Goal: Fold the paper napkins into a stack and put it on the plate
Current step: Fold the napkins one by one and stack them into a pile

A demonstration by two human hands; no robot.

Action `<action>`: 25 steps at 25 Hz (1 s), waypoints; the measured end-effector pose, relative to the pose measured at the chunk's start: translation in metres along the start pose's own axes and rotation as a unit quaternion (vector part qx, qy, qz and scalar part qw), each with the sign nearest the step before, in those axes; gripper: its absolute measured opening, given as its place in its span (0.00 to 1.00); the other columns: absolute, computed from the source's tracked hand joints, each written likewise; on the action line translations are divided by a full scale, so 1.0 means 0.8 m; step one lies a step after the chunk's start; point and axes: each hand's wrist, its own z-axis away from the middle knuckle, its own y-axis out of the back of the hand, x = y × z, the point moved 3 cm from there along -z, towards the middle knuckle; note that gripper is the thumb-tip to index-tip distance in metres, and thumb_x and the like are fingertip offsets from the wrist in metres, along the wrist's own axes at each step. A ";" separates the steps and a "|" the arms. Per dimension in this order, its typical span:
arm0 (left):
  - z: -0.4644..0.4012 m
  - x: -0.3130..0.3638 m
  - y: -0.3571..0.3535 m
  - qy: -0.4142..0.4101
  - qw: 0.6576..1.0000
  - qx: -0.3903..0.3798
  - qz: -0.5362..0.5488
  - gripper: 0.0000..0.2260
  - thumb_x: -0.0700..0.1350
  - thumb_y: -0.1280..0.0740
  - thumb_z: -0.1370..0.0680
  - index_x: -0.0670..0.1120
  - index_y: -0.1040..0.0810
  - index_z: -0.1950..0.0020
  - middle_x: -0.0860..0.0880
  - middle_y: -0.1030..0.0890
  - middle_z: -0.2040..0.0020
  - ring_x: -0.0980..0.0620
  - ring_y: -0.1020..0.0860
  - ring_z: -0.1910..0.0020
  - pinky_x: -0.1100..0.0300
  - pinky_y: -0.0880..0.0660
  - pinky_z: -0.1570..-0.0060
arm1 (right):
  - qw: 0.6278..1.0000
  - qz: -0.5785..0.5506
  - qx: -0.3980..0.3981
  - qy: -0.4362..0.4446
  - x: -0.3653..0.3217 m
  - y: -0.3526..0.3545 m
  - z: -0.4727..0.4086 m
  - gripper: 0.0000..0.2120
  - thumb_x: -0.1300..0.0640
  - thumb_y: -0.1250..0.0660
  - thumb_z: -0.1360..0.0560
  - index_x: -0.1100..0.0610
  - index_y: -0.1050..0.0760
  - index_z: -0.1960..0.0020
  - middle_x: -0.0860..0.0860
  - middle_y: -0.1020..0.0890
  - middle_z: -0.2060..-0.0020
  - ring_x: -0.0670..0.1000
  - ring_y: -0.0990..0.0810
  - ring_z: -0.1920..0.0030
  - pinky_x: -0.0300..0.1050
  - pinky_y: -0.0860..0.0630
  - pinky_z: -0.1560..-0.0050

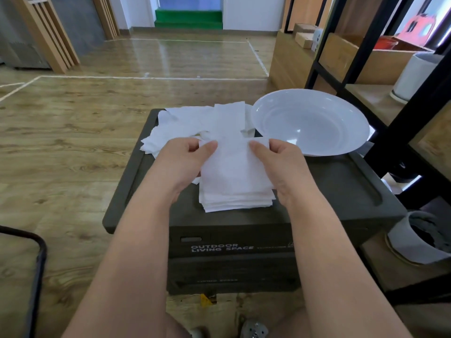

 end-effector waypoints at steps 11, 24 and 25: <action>-0.002 -0.019 -0.018 0.026 0.955 0.127 -0.266 0.13 0.51 0.38 0.21 0.46 0.32 0.63 0.51 0.35 0.69 0.50 0.35 0.68 0.61 0.41 0.73 | 0.930 0.344 0.103 0.082 0.014 0.003 -0.008 0.16 0.48 0.35 0.25 0.62 0.22 0.55 0.55 0.20 0.60 0.45 0.25 0.64 0.33 0.37 0.69; -0.002 -0.007 0.000 -0.044 0.905 0.266 -0.329 0.08 0.49 0.32 0.24 0.48 0.29 0.54 0.49 0.23 0.56 0.50 0.29 0.58 0.61 0.38 0.66 | 0.902 0.415 0.093 0.078 0.017 -0.010 -0.005 0.10 0.52 0.34 0.25 0.52 0.33 0.49 0.48 0.26 0.58 0.49 0.29 0.61 0.43 0.35 0.64; -0.004 -0.003 0.007 -0.088 0.887 0.307 -0.332 0.08 0.48 0.31 0.25 0.47 0.28 0.52 0.48 0.23 0.54 0.50 0.31 0.56 0.61 0.37 0.62 | 0.906 0.396 0.113 0.096 0.012 -0.008 -0.002 0.11 0.52 0.33 0.26 0.51 0.33 0.48 0.48 0.26 0.59 0.48 0.28 0.61 0.42 0.35 0.64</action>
